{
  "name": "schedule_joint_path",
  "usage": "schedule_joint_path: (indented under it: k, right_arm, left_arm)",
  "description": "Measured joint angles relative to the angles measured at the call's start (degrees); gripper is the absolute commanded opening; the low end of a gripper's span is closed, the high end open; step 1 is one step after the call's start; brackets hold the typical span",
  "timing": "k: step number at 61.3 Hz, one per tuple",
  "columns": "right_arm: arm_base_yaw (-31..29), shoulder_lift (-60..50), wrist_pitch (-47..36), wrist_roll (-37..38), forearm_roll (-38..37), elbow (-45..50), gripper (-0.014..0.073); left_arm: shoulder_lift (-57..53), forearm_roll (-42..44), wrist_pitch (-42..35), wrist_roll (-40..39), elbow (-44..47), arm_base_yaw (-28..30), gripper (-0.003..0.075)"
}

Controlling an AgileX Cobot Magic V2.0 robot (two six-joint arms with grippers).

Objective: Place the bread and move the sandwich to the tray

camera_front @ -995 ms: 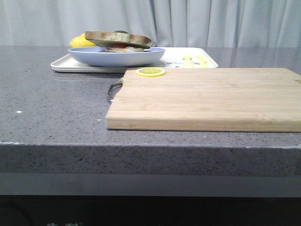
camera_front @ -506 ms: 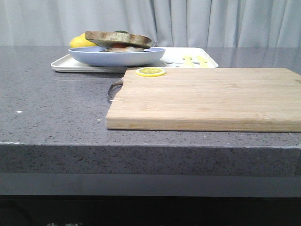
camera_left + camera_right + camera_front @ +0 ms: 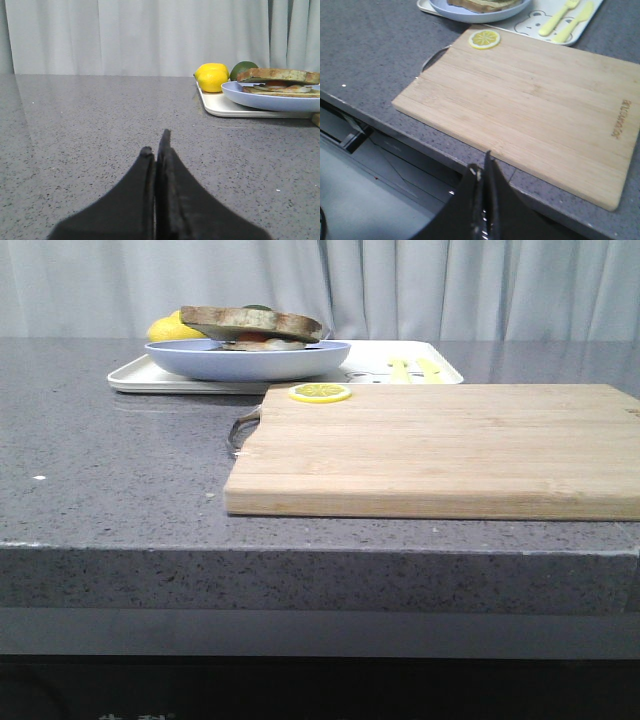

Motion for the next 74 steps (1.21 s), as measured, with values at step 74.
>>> schedule_joint_path:
  k: [74]
  right_arm:
    - [-22.9, -25.3, -43.2, 0.0, 1.5, 42.4, -0.0068]
  left_arm:
    - [0.0, 0.0, 0.0, 0.0, 0.0, 0.0, -0.002]
